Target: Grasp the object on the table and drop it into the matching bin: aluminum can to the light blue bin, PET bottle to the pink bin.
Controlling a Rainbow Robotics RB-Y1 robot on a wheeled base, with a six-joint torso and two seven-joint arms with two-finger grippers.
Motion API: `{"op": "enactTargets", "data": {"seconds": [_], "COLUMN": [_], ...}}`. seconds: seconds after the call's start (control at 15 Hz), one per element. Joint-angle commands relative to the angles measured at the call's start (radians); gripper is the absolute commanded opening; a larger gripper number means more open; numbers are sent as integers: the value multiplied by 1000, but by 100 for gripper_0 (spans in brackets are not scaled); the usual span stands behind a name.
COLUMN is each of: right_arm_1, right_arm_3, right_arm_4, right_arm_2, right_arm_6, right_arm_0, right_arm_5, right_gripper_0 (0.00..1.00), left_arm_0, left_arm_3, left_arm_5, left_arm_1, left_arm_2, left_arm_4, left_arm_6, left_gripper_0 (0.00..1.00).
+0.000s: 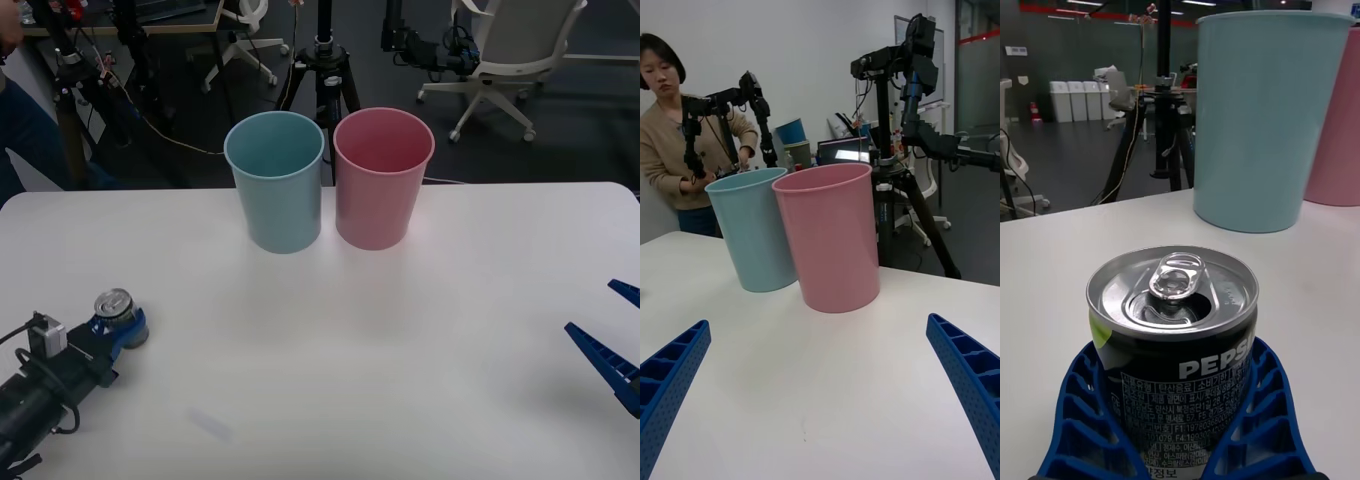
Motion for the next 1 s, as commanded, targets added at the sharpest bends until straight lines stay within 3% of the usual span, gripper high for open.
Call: {"op": "enactTargets", "data": {"seconds": [0.07, 0.4, 0.73, 1.0], "right_arm_1": [0, 0, 0, 0], "right_arm_3": [0, 0, 0, 0], "right_arm_4": [0, 0, 0, 0], "right_arm_2": [0, 0, 0, 0], "right_arm_6": [0, 0, 0, 0], "right_arm_0": [0, 0, 0, 0], "right_arm_5": [0, 0, 0, 0], "right_gripper_0": [100, 100, 100, 100], "left_arm_0": [87, 187, 288, 287], "left_arm_3": [-163, -425, -798, -909], "left_arm_5": [60, 80, 245, 279], "left_arm_1": [5, 74, 224, 316], "left_arm_2": [-2, -51, -82, -73], "left_arm_4": [-2, 13, 19, 35], "left_arm_6": [32, 235, 420, 532], "left_gripper_0": [2, 2, 2, 5]}}
